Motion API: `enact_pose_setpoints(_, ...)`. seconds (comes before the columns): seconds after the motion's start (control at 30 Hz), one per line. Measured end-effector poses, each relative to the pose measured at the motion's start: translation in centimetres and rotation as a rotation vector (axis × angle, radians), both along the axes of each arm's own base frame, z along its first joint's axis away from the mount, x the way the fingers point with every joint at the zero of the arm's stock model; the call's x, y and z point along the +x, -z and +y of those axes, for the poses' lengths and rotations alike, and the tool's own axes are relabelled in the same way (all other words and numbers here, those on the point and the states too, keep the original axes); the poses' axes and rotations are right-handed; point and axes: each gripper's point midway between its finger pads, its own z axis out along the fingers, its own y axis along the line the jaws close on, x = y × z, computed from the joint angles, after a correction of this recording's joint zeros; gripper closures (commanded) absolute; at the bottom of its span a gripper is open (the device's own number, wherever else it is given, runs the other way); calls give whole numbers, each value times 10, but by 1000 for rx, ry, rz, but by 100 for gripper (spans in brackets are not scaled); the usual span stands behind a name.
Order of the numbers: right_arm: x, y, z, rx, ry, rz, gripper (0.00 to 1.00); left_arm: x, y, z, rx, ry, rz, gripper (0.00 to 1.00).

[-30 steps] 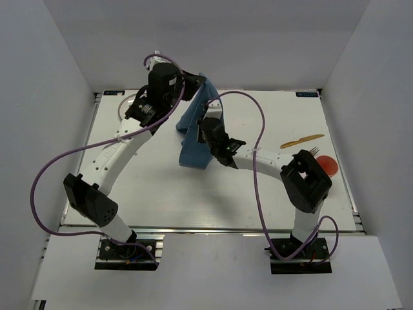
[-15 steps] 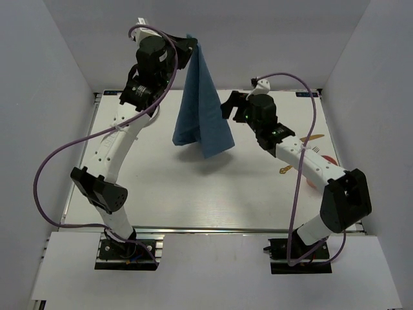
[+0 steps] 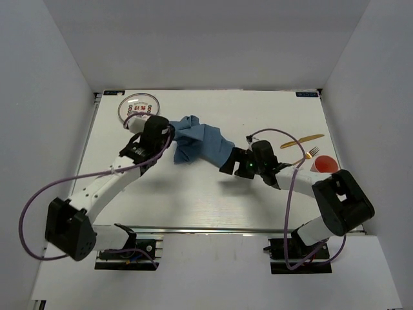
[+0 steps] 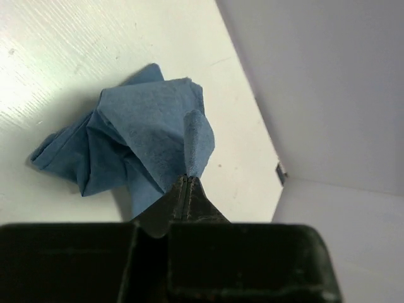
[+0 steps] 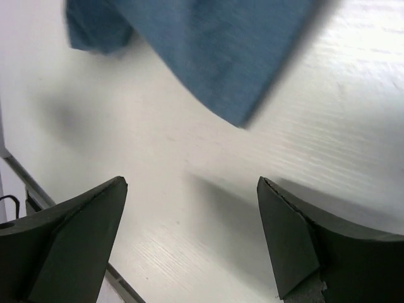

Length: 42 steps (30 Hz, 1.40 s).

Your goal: Set the dinner table for one person

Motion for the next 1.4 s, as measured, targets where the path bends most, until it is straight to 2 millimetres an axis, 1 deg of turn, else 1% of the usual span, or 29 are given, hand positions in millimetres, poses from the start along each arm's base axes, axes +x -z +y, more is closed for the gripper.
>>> enact_pose_setpoints(0.03, 1, -5, 1, 4, -8, -20, 11, -7, -3, 6, -5, -14, -10, 100)
enact_pose_setpoints(0.1, 6, -19, 7, 26, -18, -52, 11, -14, -16, 13, -24, -31, -40, 100)
enact_pose_setpoints(0.17, 12, -26, 10, 47, -2, -61, 11, -20, -28, 18, -43, -39, -68, 100)
enact_pose_setpoints(0.2, 13, -27, 11, 65, 23, -50, 11, -23, -30, 19, -50, -41, -75, 100)
enact_pose_setpoints(0.23, 15, -27, 11, 78, 51, -39, 11, -26, -29, 21, -52, -42, -75, 100)
enact_pose_setpoints(0.3, 14, -19, 7, 105, 122, 9, 11, -33, -18, 25, -45, -43, -59, 100)
enact_pose_setpoints(0.37, 13, -5, 3, 112, 188, 63, 11, -40, -3, 29, -29, -45, -28, 100)
enact_pose_setpoints(0.43, 13, 11, 0, 110, 246, 117, 14, -44, 7, 32, -13, -48, 0, 100)
enact_pose_setpoints(0.5, 21, 12, 4, 144, 286, 130, 18, -46, 10, 33, -5, -48, 13, 100)
enact_pose_setpoints(0.53, 26, 13, 5, 154, 303, 135, 22, -46, 10, 33, -5, -48, 14, 100)
enact_pose_setpoints(0.6, 37, 15, 8, 174, 336, 140, 28, -47, 10, 33, -5, -48, 13, 100)
enact_pose_setpoints(0.63, 42, 16, 10, 182, 351, 141, 35, -47, 10, 33, -5, -48, 14, 100)
enact_pose_setpoints(0.7, 50, 20, 12, 193, 370, 143, 44, -47, 11, 34, -3, -48, 17, 100)
enact_pose_setpoints(0.73, 53, 22, 13, 200, 379, 150, 52, -48, 11, 34, -1, -48, 19, 100)
enact_pose_setpoints(0.77, 58, 24, 13, 198, 390, 150, 60, -48, 12, 34, 1, -48, 23, 100)
enact_pose_setpoints(0.8, 60, 26, 13, 196, 398, 151, 73, -49, 13, 35, 3, -48, 25, 100)
enact_pose_setpoints(0.83, 63, 30, 11, 183, 413, 148, 100, -49, 13, 35, 5, -49, 28, 100)
enact_pose_setpoints(0.9, 64, 37, 6, 161, 432, 157, 100, -48, 14, 36, 11, -46, 29, 100)
enact_pose_setpoints(1.0, 68, 34, -2, 114, 444, 125, 100, -46, 13, 36, 42, -21, 19, 100)
enact_pose_setpoints(1.07, 72, 19, -8, 81, 443, 80, 100, -39, 9, 33, 79, 1, 15, 100)
enact_pose_setpoints(1.1, 76, 6, -11, 55, 439, 52, 100, -31, 5, 30, 107, 15, 17, 100)
enact_pose_setpoints(1.13, 85, -16, -12, 47, 435, 4, 100, -20, -5, 26, 131, 25, 14, 100)
enact_pose_setpoints(1.2, 114, -72, -11, 55, 423, -120, 100, 13, -38, 11, 153, 43, -31, 100)
enact_pose_setpoints(1.23, 130, -107, -11, 65, 420, -184, 100, 30, -60, 5, 161, 50, -60, 100)
enact_pose_setpoints(1.27, 146, -140, -12, 83, 420, -245, 100, 49, -85, -2, 163, 56, -100, 100)
enact_pose_setpoints(1.3, 162, -178, -15, 98, 417, -309, 100, 67, -111, -9, 156, 62, -149, 100)
enact_pose_setpoints(1.33, 178, -217, -20, 114, 410, -366, 100, 85, -135, -14, 152, 65, -196, 100)
enact_pose_setpoints(1.37, 193, -250, -23, 137, 402, -422, 100, 99, -157, -17, 148, 67, -236, 100)
enact_pose_setpoints(1.4, 207, -286, -29, 149, 392, -468, 100, 115, -183, -21, 140, 73, -289, 100)
